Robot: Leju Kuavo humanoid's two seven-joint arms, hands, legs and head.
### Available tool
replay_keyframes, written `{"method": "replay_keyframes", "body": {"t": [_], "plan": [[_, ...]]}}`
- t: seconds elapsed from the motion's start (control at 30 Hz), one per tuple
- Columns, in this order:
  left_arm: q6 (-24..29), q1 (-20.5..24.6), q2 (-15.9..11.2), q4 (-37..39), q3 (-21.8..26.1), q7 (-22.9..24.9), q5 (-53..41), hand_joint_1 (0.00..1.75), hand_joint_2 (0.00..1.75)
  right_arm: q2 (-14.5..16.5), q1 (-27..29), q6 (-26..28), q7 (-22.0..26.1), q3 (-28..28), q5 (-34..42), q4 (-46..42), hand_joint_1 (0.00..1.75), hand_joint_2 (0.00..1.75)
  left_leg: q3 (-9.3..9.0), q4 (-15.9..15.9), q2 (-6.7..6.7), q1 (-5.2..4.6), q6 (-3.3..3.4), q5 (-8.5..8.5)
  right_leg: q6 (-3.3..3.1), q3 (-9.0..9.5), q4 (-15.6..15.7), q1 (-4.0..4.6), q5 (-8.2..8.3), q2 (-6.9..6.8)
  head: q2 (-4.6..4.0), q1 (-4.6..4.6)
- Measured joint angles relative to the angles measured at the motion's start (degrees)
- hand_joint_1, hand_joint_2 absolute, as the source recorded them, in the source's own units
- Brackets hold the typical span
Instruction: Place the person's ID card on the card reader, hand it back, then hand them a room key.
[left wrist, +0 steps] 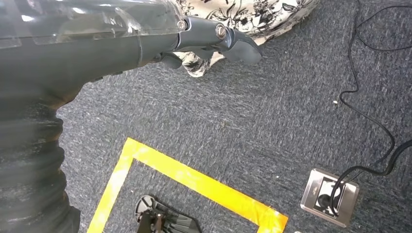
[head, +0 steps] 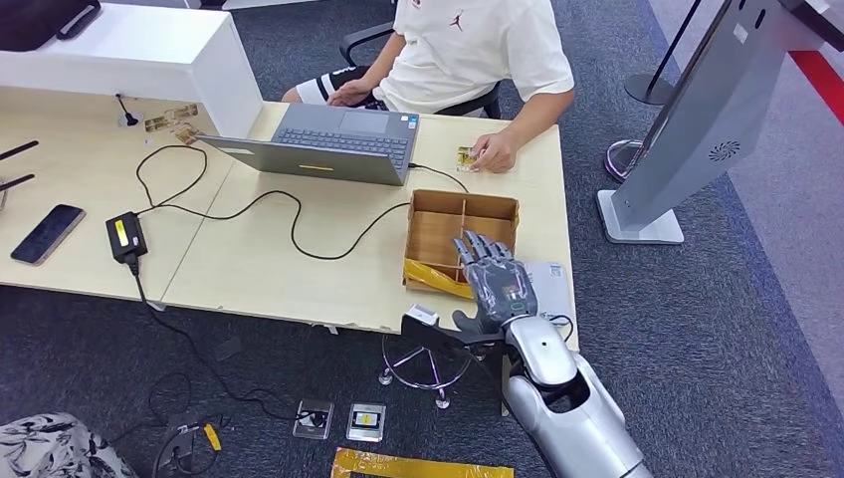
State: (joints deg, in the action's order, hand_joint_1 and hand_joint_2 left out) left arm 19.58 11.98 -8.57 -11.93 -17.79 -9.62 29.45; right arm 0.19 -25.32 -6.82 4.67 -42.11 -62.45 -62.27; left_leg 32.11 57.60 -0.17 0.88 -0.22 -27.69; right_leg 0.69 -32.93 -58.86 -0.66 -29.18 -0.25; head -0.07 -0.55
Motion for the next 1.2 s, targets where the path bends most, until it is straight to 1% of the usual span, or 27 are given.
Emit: {"method": "replay_keyframes", "body": {"t": [0.13,0.37,0.57,0.93,1.0,1.13,1.2], "plan": [[0.0,0.0,0.02,0.0,0.0,0.09,-0.05,0.0,1.75,0.52,-0.93,1.58,-0.39,-0.28,0.42,2.85,0.0,1.75,0.0,0.0,0.0,0.0,0.0,0.0,0.0,0.0,0.0,0.0,0.0,0.01,0.0,-0.01],[-0.05,0.01,0.01,0.0,0.0,0.54,-0.48,0.0,1.75,1.08,-3.58,7.74,-1.41,-0.28,0.17,9.66,0.0,1.75,-0.02,0.01,0.0,0.0,0.0,0.0,0.0,0.0,0.0,0.0,0.0,0.01,0.0,0.0],[-0.08,0.01,0.02,0.0,-0.03,0.92,-0.78,0.0,1.75,1.06,-5.67,10.49,-2.89,0.53,0.01,13.66,0.0,1.75,-0.02,0.01,0.01,0.0,0.0,0.0,0.0,-0.01,0.0,0.0,0.0,0.04,0.0,-0.01],[-0.1,0.1,0.03,0.0,-0.09,1.19,-1.17,0.0,1.75,1.01,-7.33,11.71,-3.88,2.58,-0.78,17.57,0.0,1.75,-0.03,0.01,0.02,0.0,0.0,0.0,0.0,-0.02,0.0,0.0,0.0,0.05,0.0,0.0],[-0.1,0.11,0.04,0.0,-0.09,1.2,-1.17,0.0,1.75,1.01,-7.47,11.78,-3.89,3.06,-0.97,18.02,0.03,1.75,-0.03,0.01,0.02,0.0,0.0,0.0,0.0,-0.02,0.0,0.0,0.0,0.05,0.0,0.0],[-0.02,0.11,0.04,0.0,-0.09,1.2,-1.1,0.0,1.75,1.03,-7.71,11.8,-3.83,3.97,-1.54,18.93,0.16,1.75,-0.02,0.01,0.02,0.0,0.0,0.0,0.0,-0.02,0.0,0.0,0.0,0.05,0.0,0.0],[0.0,0.11,0.04,0.0,-0.09,1.2,-1.08,0.0,1.75,1.06,-7.84,11.76,-3.78,4.44,-1.72,19.39,0.16,1.75,-0.02,0.01,0.02,0.0,0.0,0.0,0.0,-0.01,0.0,0.0,0.0,0.05,0.0,0.01]]}}
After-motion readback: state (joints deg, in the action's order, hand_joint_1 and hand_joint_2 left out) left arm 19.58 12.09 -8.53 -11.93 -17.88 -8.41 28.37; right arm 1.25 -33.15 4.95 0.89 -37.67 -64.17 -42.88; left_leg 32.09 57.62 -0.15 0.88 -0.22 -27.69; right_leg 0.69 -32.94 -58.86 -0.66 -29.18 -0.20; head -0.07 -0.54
